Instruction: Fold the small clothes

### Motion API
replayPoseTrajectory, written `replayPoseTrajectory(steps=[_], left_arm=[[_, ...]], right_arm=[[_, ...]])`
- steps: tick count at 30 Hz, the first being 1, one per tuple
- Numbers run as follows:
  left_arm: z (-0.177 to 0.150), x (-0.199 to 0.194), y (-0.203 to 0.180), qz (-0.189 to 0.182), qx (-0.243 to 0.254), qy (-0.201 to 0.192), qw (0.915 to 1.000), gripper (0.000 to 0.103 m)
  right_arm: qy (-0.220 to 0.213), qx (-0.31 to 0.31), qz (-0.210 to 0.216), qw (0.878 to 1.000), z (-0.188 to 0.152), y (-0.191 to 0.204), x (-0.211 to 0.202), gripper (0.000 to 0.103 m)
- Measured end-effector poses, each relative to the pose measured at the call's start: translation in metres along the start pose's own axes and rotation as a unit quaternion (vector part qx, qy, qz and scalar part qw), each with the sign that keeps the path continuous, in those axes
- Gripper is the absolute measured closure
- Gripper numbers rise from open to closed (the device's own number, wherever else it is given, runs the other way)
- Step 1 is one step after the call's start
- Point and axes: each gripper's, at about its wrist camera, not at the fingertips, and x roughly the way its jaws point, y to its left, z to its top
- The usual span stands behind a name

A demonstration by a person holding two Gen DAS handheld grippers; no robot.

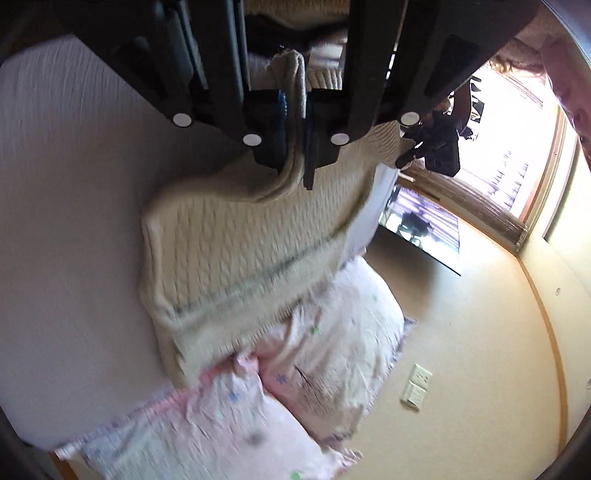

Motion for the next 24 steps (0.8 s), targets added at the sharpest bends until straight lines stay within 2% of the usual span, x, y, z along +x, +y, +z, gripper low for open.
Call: replayPoseTrajectory(steps=[2,4,6,9,11,12,14,15,16,17,20,22,24], left_arm=[[0.048,0.011,-0.007,-0.002,0.007,-0.044,0.9990,0.096],[0.097,0.034,-0.006,0.014,-0.001,-0.076,0.9970,0.096],[0.144,0.069,0.005,0.045,-0.021,-0.076,0.9958,0.096],[0.178,0.127,0.034,0.126,-0.049,-0.049,0.9896,0.096],[0.191,0.150,0.054,0.143,-0.077,-0.027,0.9863,0.096],[0.193,0.154,0.061,0.139,-0.097,-0.020,0.9853,0.096],[0.195,0.151,0.062,0.133,-0.105,-0.010,0.9855,0.086],[0.196,0.146,0.057,0.132,-0.093,-0.010,0.9868,0.063],[0.195,0.138,0.051,0.135,-0.077,-0.016,0.9877,0.040],[0.194,0.128,0.046,0.137,-0.059,-0.025,0.9885,0.034],[0.189,0.101,0.041,0.149,-0.029,-0.030,0.9879,0.032],[0.182,0.096,0.052,0.167,-0.033,-0.006,0.9854,0.033],[0.175,0.099,0.068,0.169,-0.055,0.022,0.9838,0.039]], right_arm=[[-0.047,0.000,-0.006,0.999,0.042,-0.002,0.023,0.096],[-0.074,0.019,-0.021,0.997,0.077,-0.010,0.057,0.096],[-0.083,0.054,-0.060,0.993,0.103,-0.029,0.094,0.096],[-0.073,0.092,-0.153,0.981,0.134,-0.063,0.137,0.096],[-0.065,0.137,-0.189,0.970,0.139,-0.083,0.150,0.088],[-0.070,0.155,-0.193,0.966,0.139,-0.088,0.151,0.079],[-0.108,0.155,-0.211,0.959,0.134,-0.087,0.139,0.058],[-0.128,0.147,-0.237,0.952,0.130,-0.084,0.129,0.034],[-0.150,0.141,-0.251,0.946,0.126,-0.080,0.120,0.016],[-0.167,0.132,-0.243,0.946,0.122,-0.077,0.113,0.015],[-0.178,0.112,-0.196,0.958,0.114,-0.076,0.104,0.015],[-0.169,0.107,-0.187,0.962,0.111,-0.076,0.106,0.013],[-0.151,0.101,-0.171,0.968,0.115,-0.073,0.114,0.013]])
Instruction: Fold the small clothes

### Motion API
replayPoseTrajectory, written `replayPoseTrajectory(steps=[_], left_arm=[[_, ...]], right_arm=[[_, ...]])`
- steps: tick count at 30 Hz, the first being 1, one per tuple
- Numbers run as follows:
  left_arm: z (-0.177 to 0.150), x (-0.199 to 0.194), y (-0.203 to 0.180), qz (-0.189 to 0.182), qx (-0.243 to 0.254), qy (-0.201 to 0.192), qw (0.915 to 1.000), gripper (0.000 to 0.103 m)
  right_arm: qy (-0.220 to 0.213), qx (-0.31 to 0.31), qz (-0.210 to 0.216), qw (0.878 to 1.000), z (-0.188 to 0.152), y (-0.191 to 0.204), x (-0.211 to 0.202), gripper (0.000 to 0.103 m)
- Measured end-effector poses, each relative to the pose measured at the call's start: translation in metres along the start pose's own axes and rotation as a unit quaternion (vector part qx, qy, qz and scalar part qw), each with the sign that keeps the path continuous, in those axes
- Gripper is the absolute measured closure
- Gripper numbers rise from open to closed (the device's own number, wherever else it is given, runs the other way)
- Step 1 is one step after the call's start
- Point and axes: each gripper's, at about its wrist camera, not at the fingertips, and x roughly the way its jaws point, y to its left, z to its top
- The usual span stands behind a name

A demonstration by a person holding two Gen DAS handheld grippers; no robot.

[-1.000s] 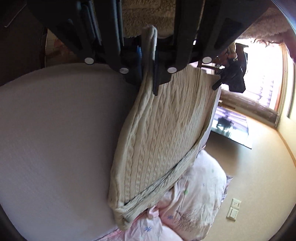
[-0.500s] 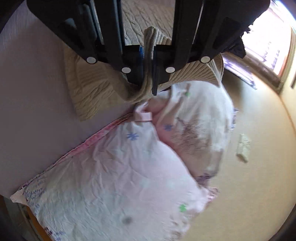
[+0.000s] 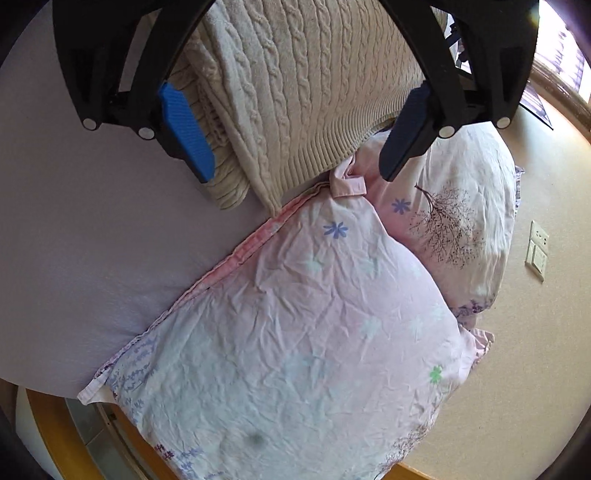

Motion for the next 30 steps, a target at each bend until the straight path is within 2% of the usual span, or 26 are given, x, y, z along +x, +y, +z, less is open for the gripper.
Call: replayPoseTrajectory(steps=[3,4,6,7,8,9,12,15,17,19,22,24,26,27,28,29,30], left_arm=[[-0.015,0.017,0.014,-0.059,-0.041,0.037,0.9967,0.048],[-0.019,0.020,0.014,-0.063,-0.043,0.036,0.9965,0.054],[-0.024,0.022,0.009,-0.051,-0.022,0.022,0.9982,0.057],[-0.026,0.023,0.008,-0.048,-0.026,0.017,0.9984,0.062],[-0.027,0.026,0.009,-0.052,-0.037,0.021,0.9977,0.068],[-0.029,0.031,0.010,-0.060,-0.051,0.026,0.9966,0.082],[-0.031,0.033,0.004,-0.072,-0.074,0.013,0.9945,0.086],[-0.026,0.020,-0.032,-0.145,-0.077,-0.013,0.9864,0.087],[-0.026,0.020,-0.081,-0.188,-0.045,-0.021,0.9810,0.087],[-0.033,0.039,-0.136,-0.236,-0.010,0.000,0.9717,0.087],[-0.059,0.097,-0.215,-0.301,0.024,0.064,0.9511,0.087],[-0.081,0.151,-0.256,-0.310,0.029,0.117,0.9433,0.086],[-0.099,0.203,-0.283,-0.294,0.028,0.188,0.9367,0.086],[-0.106,0.215,-0.288,-0.288,0.031,0.214,0.9329,0.086],[-0.109,0.216,-0.290,-0.305,0.036,0.224,0.9252,0.086],[-0.109,0.206,-0.289,-0.319,0.052,0.213,0.9222,0.086],[-0.104,0.190,-0.288,-0.317,0.075,0.186,0.9272,0.085]], right_arm=[[0.005,-0.028,-0.007,1.000,-0.004,0.013,0.005,0.013],[0.005,-0.037,-0.009,0.999,-0.006,0.018,0.006,0.013],[0.007,-0.042,0.002,0.999,-0.007,0.020,0.005,0.013],[0.007,-0.041,0.008,0.999,-0.008,0.020,0.004,0.013],[0.008,-0.038,0.015,0.999,-0.007,0.020,0.003,0.013],[0.009,-0.036,0.019,0.999,-0.006,0.018,0.000,0.013],[-0.004,-0.035,0.028,0.999,0.000,0.016,-0.010,0.013],[-0.029,-0.044,0.025,0.998,0.008,0.016,-0.024,0.013],[-0.056,-0.049,0.014,0.997,0.010,0.017,-0.036,0.013],[-0.087,-0.064,-0.009,0.994,0.012,0.020,-0.047,0.013],[-0.109,-0.083,-0.028,0.990,0.016,0.021,-0.055,0.013],[-0.101,-0.082,-0.025,0.991,0.020,0.014,-0.054,0.013],[-0.079,-0.087,-0.026,0.993,0.025,0.007,-0.050,0.013],[-0.065,-0.089,-0.024,0.994,0.028,0.003,-0.048,0.014],[-0.047,-0.090,-0.017,0.995,0.030,0.000,-0.046,0.014],[-0.028,-0.089,-0.011,0.996,0.032,-0.002,-0.043,0.014],[-0.009,-0.084,-0.008,0.996,0.032,-0.005,-0.041,0.014]])
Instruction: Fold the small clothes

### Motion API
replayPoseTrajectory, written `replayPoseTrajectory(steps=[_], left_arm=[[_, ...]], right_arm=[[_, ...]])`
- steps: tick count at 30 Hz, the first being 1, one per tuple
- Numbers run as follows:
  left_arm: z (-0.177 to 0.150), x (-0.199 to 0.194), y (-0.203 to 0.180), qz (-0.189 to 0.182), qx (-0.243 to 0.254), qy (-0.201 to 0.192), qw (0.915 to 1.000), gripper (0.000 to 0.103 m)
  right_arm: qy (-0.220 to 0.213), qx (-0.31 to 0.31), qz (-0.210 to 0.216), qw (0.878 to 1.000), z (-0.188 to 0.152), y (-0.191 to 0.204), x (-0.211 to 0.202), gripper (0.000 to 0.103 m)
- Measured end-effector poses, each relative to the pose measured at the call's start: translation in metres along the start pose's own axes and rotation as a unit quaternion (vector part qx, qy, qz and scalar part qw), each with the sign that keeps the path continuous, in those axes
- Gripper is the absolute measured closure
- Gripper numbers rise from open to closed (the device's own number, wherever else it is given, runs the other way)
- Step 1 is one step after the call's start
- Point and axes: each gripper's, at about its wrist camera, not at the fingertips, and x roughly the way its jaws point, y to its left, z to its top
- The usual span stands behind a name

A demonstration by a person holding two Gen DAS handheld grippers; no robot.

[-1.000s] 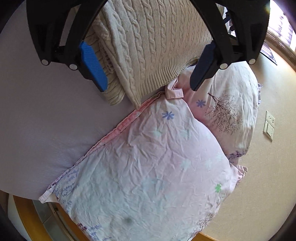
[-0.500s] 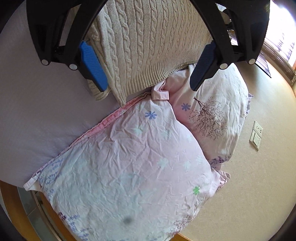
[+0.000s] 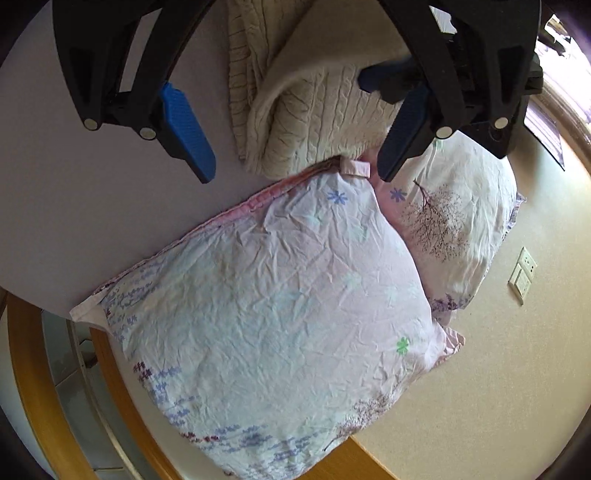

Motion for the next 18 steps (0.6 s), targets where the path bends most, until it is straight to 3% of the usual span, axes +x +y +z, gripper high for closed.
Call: replayPoseTrajectory(steps=[2,3,5,7,9,12,13,15,17,18], left_arm=[[-0.004,-0.040,-0.011,0.040,0.043,-0.048,0.9971,0.049],[-0.004,-0.060,-0.012,0.077,0.054,-0.077,0.9925,0.022],[-0.006,-0.092,-0.008,0.166,0.073,-0.115,0.9766,0.020],[-0.004,-0.103,0.005,0.235,0.077,-0.112,0.9626,0.020],[-0.007,-0.109,0.032,0.274,0.055,-0.084,0.9566,0.020],[-0.012,-0.096,0.058,0.281,0.029,-0.043,0.9583,0.020],[-0.014,-0.093,0.062,0.272,0.026,-0.041,0.9610,0.019],[-0.016,-0.083,0.065,0.253,0.023,-0.037,0.9666,0.019],[-0.017,-0.077,0.070,0.228,0.009,-0.035,0.9729,0.021],[-0.019,-0.073,0.070,0.226,0.006,-0.043,0.9731,0.032]], right_arm=[[0.044,0.014,0.008,0.999,-0.002,-0.004,0.010,0.014],[0.069,0.019,0.005,0.997,-0.003,-0.006,0.016,0.014],[0.106,0.028,-0.005,0.994,-0.008,-0.010,0.027,0.014],[0.138,0.033,-0.029,0.989,-0.015,-0.014,0.038,0.014],[0.167,0.043,-0.034,0.984,-0.021,-0.019,0.048,0.014],[0.198,0.049,-0.021,0.979,-0.029,-0.021,0.059,0.018],[0.209,0.053,-0.011,0.976,-0.033,-0.022,0.063,0.036],[0.215,0.061,0.014,0.975,-0.039,-0.024,0.066,0.058],[0.213,0.074,0.034,0.974,-0.041,-0.025,0.066,0.066],[0.209,0.081,0.044,0.974,-0.041,-0.026,0.066,0.068]])
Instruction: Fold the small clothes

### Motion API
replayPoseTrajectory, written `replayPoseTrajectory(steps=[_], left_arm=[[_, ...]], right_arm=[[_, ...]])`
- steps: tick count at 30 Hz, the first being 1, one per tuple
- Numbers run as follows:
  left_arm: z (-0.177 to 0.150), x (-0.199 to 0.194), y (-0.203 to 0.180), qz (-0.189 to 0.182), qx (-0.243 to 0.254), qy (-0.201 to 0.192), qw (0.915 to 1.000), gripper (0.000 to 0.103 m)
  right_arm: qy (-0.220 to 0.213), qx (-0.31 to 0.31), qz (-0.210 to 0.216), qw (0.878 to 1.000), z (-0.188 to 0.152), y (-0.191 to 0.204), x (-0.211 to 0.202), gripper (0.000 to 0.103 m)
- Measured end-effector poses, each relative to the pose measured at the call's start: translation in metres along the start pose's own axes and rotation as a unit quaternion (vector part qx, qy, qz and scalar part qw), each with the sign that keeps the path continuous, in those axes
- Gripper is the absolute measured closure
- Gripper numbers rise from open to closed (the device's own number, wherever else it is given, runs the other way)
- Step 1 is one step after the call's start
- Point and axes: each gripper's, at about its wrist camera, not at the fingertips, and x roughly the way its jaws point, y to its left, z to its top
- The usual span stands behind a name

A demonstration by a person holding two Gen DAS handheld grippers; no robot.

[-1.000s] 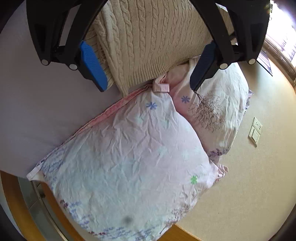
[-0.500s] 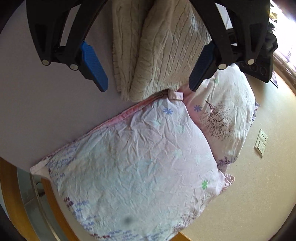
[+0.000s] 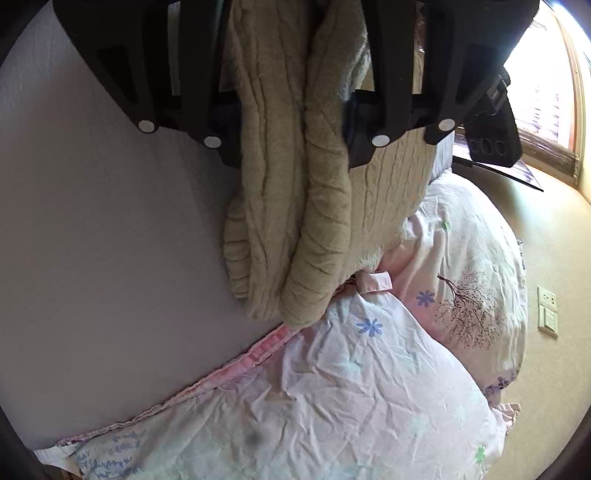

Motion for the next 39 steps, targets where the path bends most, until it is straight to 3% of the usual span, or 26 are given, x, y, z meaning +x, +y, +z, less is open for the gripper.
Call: replayPoseTrajectory(steps=[1,3,4,6,7,9,11,12,14,15,17,18,19,20,23,24,26,27,29,31,34,37,39], left_arm=[[-0.002,-0.003,0.003,-0.009,-0.003,-0.005,0.9999,0.046],[-0.003,-0.018,0.011,-0.037,-0.013,-0.012,0.9991,0.060],[-0.002,-0.029,0.010,-0.041,-0.010,-0.015,0.9990,0.061],[-0.009,-0.064,0.005,-0.015,0.035,-0.040,0.9984,0.061],[-0.012,-0.083,0.006,0.010,0.056,-0.055,0.9969,0.060],[-0.012,-0.108,0.015,0.074,0.074,-0.074,0.9918,0.053],[-0.010,-0.127,0.028,0.141,0.073,-0.098,0.9823,0.050],[-0.011,-0.137,0.032,0.159,0.068,-0.113,0.9784,0.050],[-0.021,-0.161,0.035,0.157,0.068,-0.144,0.9747,0.041],[-0.026,-0.170,0.034,0.162,0.073,-0.155,0.9718,0.031],[-0.040,-0.182,0.028,0.186,0.091,-0.167,0.9640,0.025],[-0.047,-0.186,0.026,0.193,0.099,-0.166,0.9620,0.024],[-0.053,-0.185,0.023,0.198,0.102,-0.161,0.9614,0.021],[-0.061,-0.182,0.022,0.204,0.102,-0.155,0.9611,0.017],[-0.087,-0.175,0.020,0.224,0.103,-0.142,0.9585,0.008],[-0.095,-0.172,0.020,0.235,0.103,-0.135,0.9569,0.001],[-0.110,-0.164,0.020,0.248,0.111,-0.122,0.9546,0.001],[-0.116,-0.159,0.019,0.256,0.120,-0.114,0.9526,0.001],[-0.125,-0.147,0.015,0.298,0.134,-0.095,0.9402,0.001],[-0.131,-0.135,0.012,0.328,0.148,-0.080,0.9295,0.001],[-0.134,-0.122,0.014,0.333,0.142,-0.068,0.9298,0.001],[-0.135,-0.110,0.019,0.332,0.136,-0.053,0.9319,0.001],[-0.137,-0.105,0.018,0.349,0.142,-0.057,0.9244,0.001]], right_arm=[[-0.005,0.003,0.018,1.000,0.000,0.001,-0.002,0.069],[-0.009,-0.002,0.074,0.997,-0.003,0.008,-0.004,0.071],[-0.003,-0.011,0.101,0.995,-0.007,0.017,-0.001,0.071],[0.019,-0.041,0.133,0.990,-0.014,0.040,0.012,0.072],[0.031,-0.062,0.128,0.989,-0.018,0.053,0.022,0.071],[0.051,-0.106,0.059,0.991,-0.028,0.076,0.046,0.066],[0.021,-0.138,-0.013,0.990,-0.037,0.090,0.042,0.061],[-0.003,-0.140,-0.006,0.990,-0.042,0.094,0.029,0.060],[-0.031,-0.149,0.029,0.988,-0.053,0.102,0.003,0.057],[-0.035,-0.156,0.032,0.987,-0.062,0.106,-0.006,0.056],[-0.009,-0.162,0.023,0.986,-0.075,0.109,-0.003,0.057],[0.018,-0.159,0.017,0.987,-0.081,0.109,0.009,0.058],[0.038,-0.152,0.007,0.988,-0.086,0.106,0.020,0.091],[0.034,-0.143,-0.005,0.989,-0.087,0.103,0.027,0.095],[-0.039,-0.086,-0.010,0.995,-0.081,0.088,0.009,0.095],[-0.049,-0.089,-0.021,0.995,-0.081,0.088,0.003,0.095],[-0.054,-0.111,-0.040,0.992,-0.091,0.098,-0.007,0.093],[-0.061,-0.124,-0.064,0.988,-0.096,0.104,-0.009,0.084],[-0.083,-0.153,-0.103,0.979,-0.109,0.114,-0.022,0.021],[-0.113,-0.169,-0.157,0.966,-0.127,0.121,-0.037,0.002],[-0.116,-0.220,-0.241,0.938,-0.147,0.131,-0.041,0.002],[-0.085,-0.242,-0.246,0.935,-0.157,0.132,-0.029,0.002],[-0.064,-0.242,-0.251,0.935,-0.161,0.130,-0.016,0.002]])
